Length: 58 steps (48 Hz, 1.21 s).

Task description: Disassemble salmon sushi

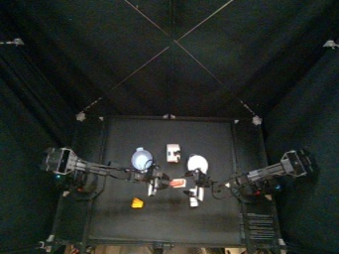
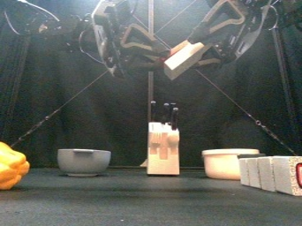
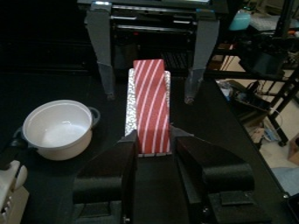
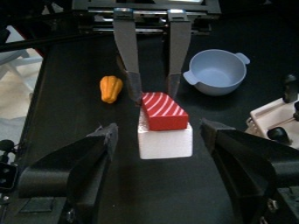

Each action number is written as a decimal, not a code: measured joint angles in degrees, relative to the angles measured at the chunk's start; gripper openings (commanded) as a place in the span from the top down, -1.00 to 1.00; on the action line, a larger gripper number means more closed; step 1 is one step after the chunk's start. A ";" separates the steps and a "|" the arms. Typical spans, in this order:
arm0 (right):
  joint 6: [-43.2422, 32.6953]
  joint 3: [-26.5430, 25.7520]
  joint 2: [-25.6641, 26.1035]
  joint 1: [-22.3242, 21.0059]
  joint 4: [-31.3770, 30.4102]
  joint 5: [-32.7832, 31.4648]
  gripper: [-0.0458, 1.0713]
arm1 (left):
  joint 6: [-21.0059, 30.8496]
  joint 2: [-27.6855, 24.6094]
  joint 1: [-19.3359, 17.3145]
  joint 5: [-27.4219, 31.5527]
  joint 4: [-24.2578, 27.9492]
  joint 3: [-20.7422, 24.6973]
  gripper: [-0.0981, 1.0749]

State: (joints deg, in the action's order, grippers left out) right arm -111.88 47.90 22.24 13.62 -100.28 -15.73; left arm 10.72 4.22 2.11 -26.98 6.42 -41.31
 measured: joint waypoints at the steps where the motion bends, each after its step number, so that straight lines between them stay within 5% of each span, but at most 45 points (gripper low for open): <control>1: 0.09 -0.09 -0.09 -0.09 0.09 0.00 -0.93 | 0.00 0.00 -0.09 -0.18 0.00 -0.09 -0.16; 17: 0.00 -0.26 -0.44 -0.62 0.26 0.00 -0.85 | 0.00 -0.70 -0.18 -1.67 0.00 0.00 -0.16; 43: 0.00 -0.44 -0.44 -1.76 0.35 0.00 -0.16 | 0.00 -1.32 -0.53 -2.99 0.00 -0.09 -0.16; 58: 0.00 -0.35 -0.35 -2.20 1.67 -0.09 -0.04 | -0.09 -1.41 -0.62 -3.08 0.00 0.00 -0.16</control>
State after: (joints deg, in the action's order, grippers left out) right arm -111.88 47.55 21.88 11.43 -98.61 -15.82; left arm 10.63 2.81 1.49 -30.06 6.42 -41.31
